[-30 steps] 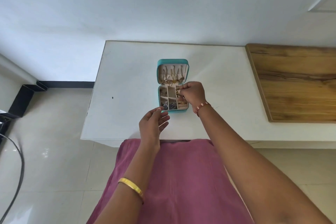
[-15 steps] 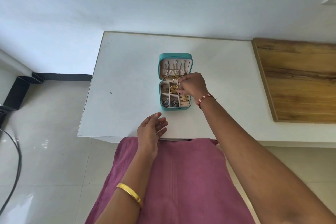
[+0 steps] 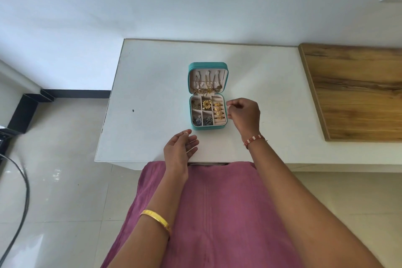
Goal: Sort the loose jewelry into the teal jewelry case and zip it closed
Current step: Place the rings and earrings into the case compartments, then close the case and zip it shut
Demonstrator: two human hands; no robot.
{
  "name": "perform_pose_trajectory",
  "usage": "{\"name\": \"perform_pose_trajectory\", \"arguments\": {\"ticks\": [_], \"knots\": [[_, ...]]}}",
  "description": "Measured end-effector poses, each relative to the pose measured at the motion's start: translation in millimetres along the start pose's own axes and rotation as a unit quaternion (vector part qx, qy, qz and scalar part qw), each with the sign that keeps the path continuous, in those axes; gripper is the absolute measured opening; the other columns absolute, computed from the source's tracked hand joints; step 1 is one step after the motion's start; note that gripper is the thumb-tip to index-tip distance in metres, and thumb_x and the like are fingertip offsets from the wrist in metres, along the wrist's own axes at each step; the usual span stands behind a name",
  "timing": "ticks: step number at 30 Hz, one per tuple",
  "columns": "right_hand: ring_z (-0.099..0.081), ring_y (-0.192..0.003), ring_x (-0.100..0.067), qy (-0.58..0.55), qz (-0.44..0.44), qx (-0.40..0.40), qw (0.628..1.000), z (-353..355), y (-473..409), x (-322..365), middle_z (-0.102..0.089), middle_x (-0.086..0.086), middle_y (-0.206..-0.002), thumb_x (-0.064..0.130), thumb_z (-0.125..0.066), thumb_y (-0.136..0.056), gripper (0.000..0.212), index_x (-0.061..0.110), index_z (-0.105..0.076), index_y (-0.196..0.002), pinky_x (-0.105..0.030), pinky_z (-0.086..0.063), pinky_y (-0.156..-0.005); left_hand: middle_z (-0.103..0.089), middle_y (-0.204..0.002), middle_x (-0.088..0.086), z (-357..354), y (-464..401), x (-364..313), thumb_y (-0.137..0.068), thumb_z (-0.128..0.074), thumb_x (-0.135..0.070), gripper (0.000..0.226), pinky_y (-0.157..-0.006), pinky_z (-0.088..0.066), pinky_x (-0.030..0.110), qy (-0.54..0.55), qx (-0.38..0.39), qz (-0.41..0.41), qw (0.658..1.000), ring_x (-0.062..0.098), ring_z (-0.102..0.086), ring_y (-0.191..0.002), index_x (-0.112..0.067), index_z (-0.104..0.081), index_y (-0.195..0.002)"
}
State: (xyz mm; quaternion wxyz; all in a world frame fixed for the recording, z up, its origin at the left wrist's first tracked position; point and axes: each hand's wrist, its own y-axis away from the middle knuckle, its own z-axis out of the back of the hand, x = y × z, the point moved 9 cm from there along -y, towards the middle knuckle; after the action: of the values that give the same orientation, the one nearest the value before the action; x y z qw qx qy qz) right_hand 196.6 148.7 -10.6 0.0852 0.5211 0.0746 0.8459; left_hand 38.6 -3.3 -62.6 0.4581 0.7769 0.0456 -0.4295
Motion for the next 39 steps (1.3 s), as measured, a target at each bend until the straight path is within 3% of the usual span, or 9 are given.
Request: {"name": "perform_pose_trajectory", "arguments": {"ticks": [8,11,18,21,26,29,31,33,39], "knots": [[-0.065,-0.087,-0.029,0.054,-0.03,0.001,0.998,-5,8,-34,-0.069,-0.02,-0.1,-0.001,-0.053,-0.084,0.025,0.0,-0.067,-0.105,-0.031,-0.051,-0.084,-0.063,-0.08,0.006,-5,-15,-28,-0.09,-0.046,-0.004,0.018,-0.072,-0.052,0.028,-0.092,-0.059,-0.081,0.991,0.016,-0.06,-0.071,-0.011,-0.063,-0.093],[-0.067,-0.091,-0.031,0.046,-0.022,0.017,0.999,-13,12,-34,-0.07,-0.019,-0.101,0.002,-0.054,-0.086,0.024,0.0,-0.066,-0.106,-0.025,-0.052,-0.077,-0.063,-0.09,0.005,-8,-23,-40,-0.089,-0.051,-0.008,0.016,-0.082,-0.053,0.035,-0.166,-0.089,-0.136,0.973,0.017,-0.059,-0.079,-0.015,-0.064,-0.096],[-0.067,-0.086,-0.029,0.046,-0.01,0.028,0.998,-22,27,-39,-0.07,-0.018,-0.095,0.002,-0.058,-0.083,0.019,0.0,-0.066,-0.101,-0.03,-0.053,-0.081,-0.067,-0.094,0.007,-15,-29,-40,-0.087,-0.056,-0.008,0.022,-0.079,-0.05,0.029,-0.271,-0.054,-0.168,0.946,0.019,-0.058,-0.079,-0.013,-0.066,-0.107],[-0.067,-0.084,-0.028,0.037,-0.017,0.038,0.998,-21,31,-43,-0.07,-0.017,-0.093,0.002,-0.059,-0.082,0.018,0.0,-0.066,-0.099,-0.031,-0.054,-0.08,-0.067,-0.091,0.007,-8,-27,-34,-0.086,-0.058,-0.008,0.022,-0.087,-0.052,0.038,-0.259,-0.045,-0.173,0.949,0.021,-0.061,-0.083,-0.021,-0.065,-0.103],[-0.06,-0.089,-0.015,0.044,0.017,0.013,0.999,-8,15,-21,-0.068,-0.014,-0.106,0.012,-0.059,-0.088,0.024,0.001,-0.064,-0.108,-0.003,-0.037,-0.06,-0.067,-0.089,0.007,-1,-29,-29,-0.084,-0.063,-0.007,0.028,-0.095,-0.049,0.044,-0.225,-0.038,-0.152,0.962,0.019,-0.06,-0.083,-0.019,-0.063,-0.11],[-0.06,-0.102,-0.021,0.044,0.051,0.011,0.998,-5,-7,6,-0.065,-0.013,-0.115,0.016,-0.056,-0.091,0.033,0.003,-0.057,-0.121,-0.012,-0.042,-0.076,-0.067,-0.096,0.009,-3,-30,-28,-0.085,-0.062,-0.007,0.033,-0.097,-0.048,0.042,-0.226,-0.034,-0.152,0.962,0.017,-0.06,-0.085,-0.015,-0.061,-0.117],[-0.06,-0.104,-0.025,0.019,0.063,0.019,0.998,-10,-22,19,-0.063,-0.015,-0.117,0.018,-0.054,-0.092,0.036,0.005,-0.053,-0.126,-0.032,-0.051,-0.088,-0.068,-0.096,0.006,-6,-28,-30,-0.086,-0.061,-0.008,0.029,-0.096,-0.049,0.036,-0.244,-0.029,-0.168,0.955,0.014,-0.061,-0.084,-0.014,-0.064,-0.115],[-0.06,-0.104,-0.027,-0.001,0.066,0.031,0.997,-15,-34,27,-0.063,-0.015,-0.117,0.018,-0.049,-0.094,0.036,0.007,-0.052,-0.128,-0.043,-0.052,-0.088,-0.069,-0.094,0.004,-5,-28,-30,-0.086,-0.061,-0.008,0.027,-0.09,-0.049,0.028,-0.252,-0.027,-0.181,0.95,0.009,-0.062,-0.079,-0.014,-0.065,-0.113],[-0.062,-0.096,-0.034,-0.023,0.055,0.045,0.997,-29,-54,26,-0.066,-0.017,-0.1,0.019,-0.043,-0.095,0.027,0.004,-0.063,-0.108,-0.052,-0.051,-0.085,-0.065,-0.082,-0.006,-2,-32,-27,-0.086,-0.061,-0.009,0.025,-0.064,-0.041,-0.001,-0.277,-0.031,-0.203,0.939,-0.019,-0.055,-0.061,-0.016,-0.067,-0.109]]}}
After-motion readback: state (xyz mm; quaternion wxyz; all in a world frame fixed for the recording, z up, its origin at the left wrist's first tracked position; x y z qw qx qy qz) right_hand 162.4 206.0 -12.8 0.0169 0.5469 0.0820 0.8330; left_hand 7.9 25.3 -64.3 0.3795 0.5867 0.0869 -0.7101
